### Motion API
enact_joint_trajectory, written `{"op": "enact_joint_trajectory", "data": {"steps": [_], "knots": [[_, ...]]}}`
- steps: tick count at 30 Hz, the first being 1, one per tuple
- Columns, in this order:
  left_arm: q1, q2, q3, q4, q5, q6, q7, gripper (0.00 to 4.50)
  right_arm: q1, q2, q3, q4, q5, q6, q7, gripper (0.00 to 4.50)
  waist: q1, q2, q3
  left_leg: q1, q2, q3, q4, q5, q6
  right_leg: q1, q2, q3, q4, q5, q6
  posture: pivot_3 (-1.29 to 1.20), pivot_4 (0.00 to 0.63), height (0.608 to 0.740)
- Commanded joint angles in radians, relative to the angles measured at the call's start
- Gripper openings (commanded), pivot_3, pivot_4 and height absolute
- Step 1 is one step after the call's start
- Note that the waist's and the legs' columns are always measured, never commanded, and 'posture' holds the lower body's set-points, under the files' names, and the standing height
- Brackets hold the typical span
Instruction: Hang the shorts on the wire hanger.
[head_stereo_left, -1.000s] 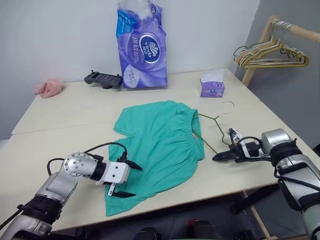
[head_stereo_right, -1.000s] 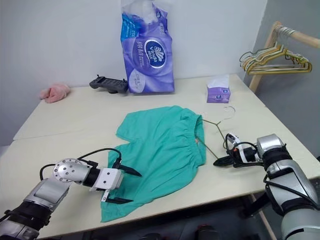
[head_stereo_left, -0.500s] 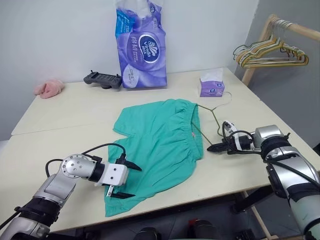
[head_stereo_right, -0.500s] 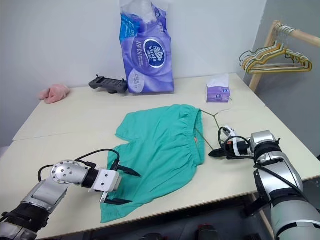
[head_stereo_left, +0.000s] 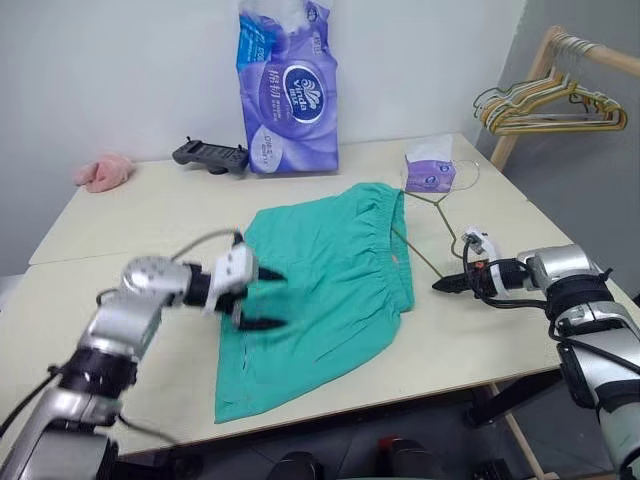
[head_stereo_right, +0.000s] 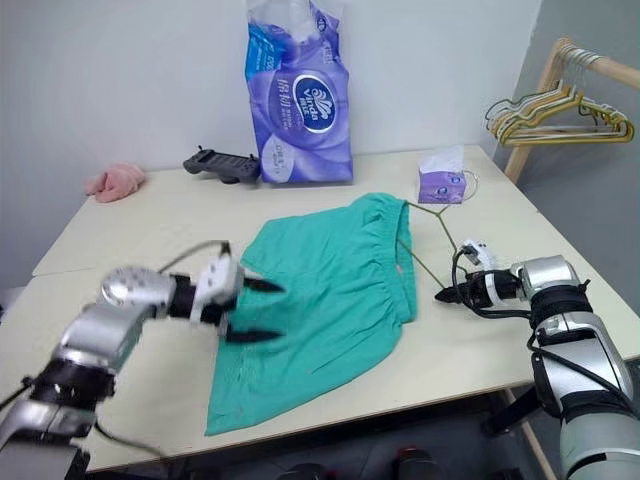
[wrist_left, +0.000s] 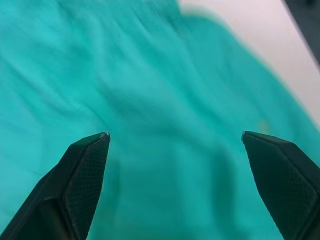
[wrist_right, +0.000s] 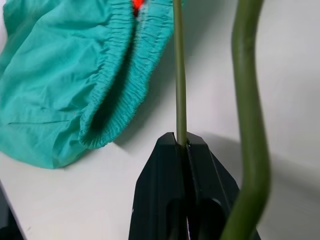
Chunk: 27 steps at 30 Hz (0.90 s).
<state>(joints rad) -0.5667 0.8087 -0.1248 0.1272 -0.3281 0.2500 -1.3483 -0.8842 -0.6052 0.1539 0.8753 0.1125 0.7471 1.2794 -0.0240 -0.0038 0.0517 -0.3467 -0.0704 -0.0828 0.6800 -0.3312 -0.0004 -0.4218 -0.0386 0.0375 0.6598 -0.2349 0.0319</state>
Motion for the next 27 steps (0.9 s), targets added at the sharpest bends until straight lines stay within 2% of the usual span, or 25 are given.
{"op": "enact_joint_trajectory", "data": {"steps": [1, 5, 10, 15, 22, 27], "knots": [[-0.075, -0.009, 0.031, 0.033, -0.017, 0.004, -0.016, 4.49, 0.013, 0.005, -0.052, -0.119, 0.029, -0.013, -0.061, 0.00, -0.003, 0.000, 0.000, 0.000, 0.000, 0.000, 0.000, 0.000, -0.001, 0.000, 0.000, 0.000, 0.000, 0.000, 0.000, 0.02, 0.036, 0.740], [-0.213, -0.077, 0.057, 0.230, 0.055, -0.154, 0.068, 4.49, 0.074, -0.007, -0.040, -0.298, 0.024, -0.046, -0.089, 0.00, -0.003, 0.000, 0.000, 0.000, 0.000, 0.000, 0.000, 0.002, -0.004, 0.000, 0.000, 0.000, -0.001, 0.000, 0.000, 0.02, 0.027, 0.740], [-0.408, -0.114, 0.060, 0.506, 0.142, -0.348, 0.132, 4.49, 0.124, -0.037, -0.011, -0.425, -0.028, -0.112, -0.152, 0.00, -0.003, 0.000, 0.000, -0.001, -0.001, 0.000, 0.000, 0.002, -0.004, -0.002, 0.000, 0.001, -0.001, 0.000, 0.000, 0.01, 0.015, 0.740], [-0.587, -0.134, 0.025, 0.705, 0.190, -0.441, 0.035, 4.49, 0.141, -0.071, 0.035, -0.503, -0.099, -0.203, -0.200, 0.00, -0.003, -0.001, -0.001, -0.002, -0.002, 0.001, 0.000, 0.003, -0.005, -0.002, -0.001, 0.001, -0.002, 0.000, 0.000, 0.01, 0.010, 0.740], [-0.732, -0.174, -0.027, 0.881, 0.269, -0.506, -0.127, 4.49, 0.116, -0.075, 0.078, -0.593, -0.158, -0.204, -0.243, 0.00, -0.005, -0.002, -0.001, -0.002, -0.002, 0.002, 0.000, 0.003, -0.005, -0.002, -0.001, 0.002, -0.001, 0.000, 0.000, -0.02, 0.000, 0.740], [-0.836, -0.207, -0.068, 1.045, 0.381, -0.609, -0.078, 4.49, 0.103, -0.084, 0.099, -0.671, -0.194, -0.197, -0.260, 0.00, -0.006, -0.002, -0.001, -0.004, -0.003, 0.002, 0.001, 0.003, -0.005, -0.004, -0.001, 0.002, -0.001, 0.000, 0.000, -0.03, 0.003, 0.740]]}}
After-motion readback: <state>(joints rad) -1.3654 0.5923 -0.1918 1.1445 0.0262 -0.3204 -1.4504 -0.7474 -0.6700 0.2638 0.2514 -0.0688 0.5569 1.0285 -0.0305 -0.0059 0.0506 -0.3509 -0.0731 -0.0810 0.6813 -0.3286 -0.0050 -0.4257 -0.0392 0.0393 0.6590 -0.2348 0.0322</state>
